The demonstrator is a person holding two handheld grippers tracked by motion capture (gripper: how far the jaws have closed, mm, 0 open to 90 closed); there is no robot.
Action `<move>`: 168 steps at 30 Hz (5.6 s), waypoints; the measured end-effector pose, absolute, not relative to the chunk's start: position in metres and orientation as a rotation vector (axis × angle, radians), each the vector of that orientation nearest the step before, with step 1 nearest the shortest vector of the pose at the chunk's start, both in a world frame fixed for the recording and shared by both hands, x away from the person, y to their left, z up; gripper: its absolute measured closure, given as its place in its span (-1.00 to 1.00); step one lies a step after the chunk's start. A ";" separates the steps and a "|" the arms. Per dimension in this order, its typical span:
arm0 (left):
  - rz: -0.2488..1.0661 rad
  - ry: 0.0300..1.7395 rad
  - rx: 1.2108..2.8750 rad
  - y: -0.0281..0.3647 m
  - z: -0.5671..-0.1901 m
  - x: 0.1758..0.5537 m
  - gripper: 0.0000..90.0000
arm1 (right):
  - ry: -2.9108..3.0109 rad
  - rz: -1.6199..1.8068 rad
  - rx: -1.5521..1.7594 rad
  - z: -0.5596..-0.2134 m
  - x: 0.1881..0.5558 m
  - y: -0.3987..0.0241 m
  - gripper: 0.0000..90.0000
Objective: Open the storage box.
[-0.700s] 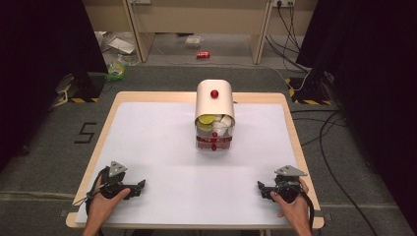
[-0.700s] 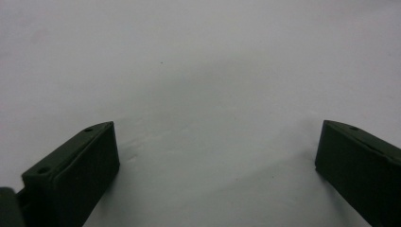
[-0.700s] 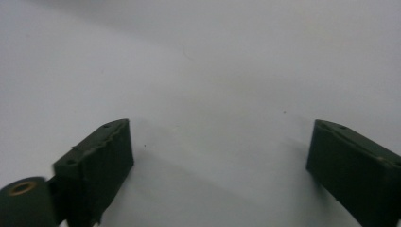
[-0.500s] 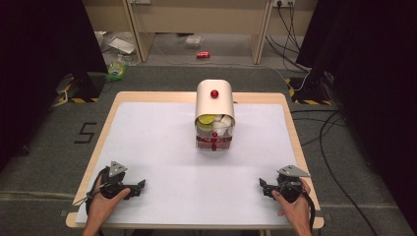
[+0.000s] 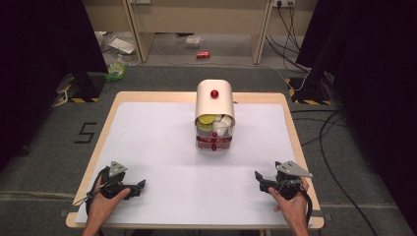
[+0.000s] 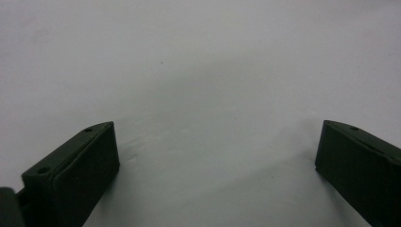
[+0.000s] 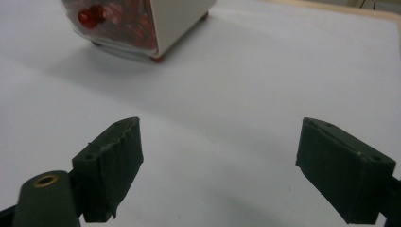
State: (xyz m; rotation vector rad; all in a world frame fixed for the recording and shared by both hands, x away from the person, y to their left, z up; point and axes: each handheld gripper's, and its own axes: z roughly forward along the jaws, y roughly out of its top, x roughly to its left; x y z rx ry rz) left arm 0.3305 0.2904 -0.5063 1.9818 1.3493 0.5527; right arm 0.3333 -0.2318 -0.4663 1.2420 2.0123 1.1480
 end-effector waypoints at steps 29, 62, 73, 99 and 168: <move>0.552 1.349 1.981 0.290 -0.506 0.331 -1.00 | 1.981 1.344 0.972 -0.401 0.368 -0.151 -0.32; 0.552 1.349 1.982 0.290 -0.506 0.331 -1.00 | 1.986 1.379 0.821 -0.372 0.392 -0.111 -0.13; 0.552 1.349 1.981 0.290 -0.506 0.331 -1.00 | 1.993 1.367 0.825 -0.376 0.403 -0.105 -0.11; 0.551 1.349 1.981 0.291 -0.506 0.330 -1.00 | 2.073 1.347 0.795 -0.384 0.410 -0.102 -0.08; 0.550 1.348 1.979 0.291 -0.506 0.330 -1.00 | 2.226 1.348 0.751 -0.384 0.361 -0.110 -0.05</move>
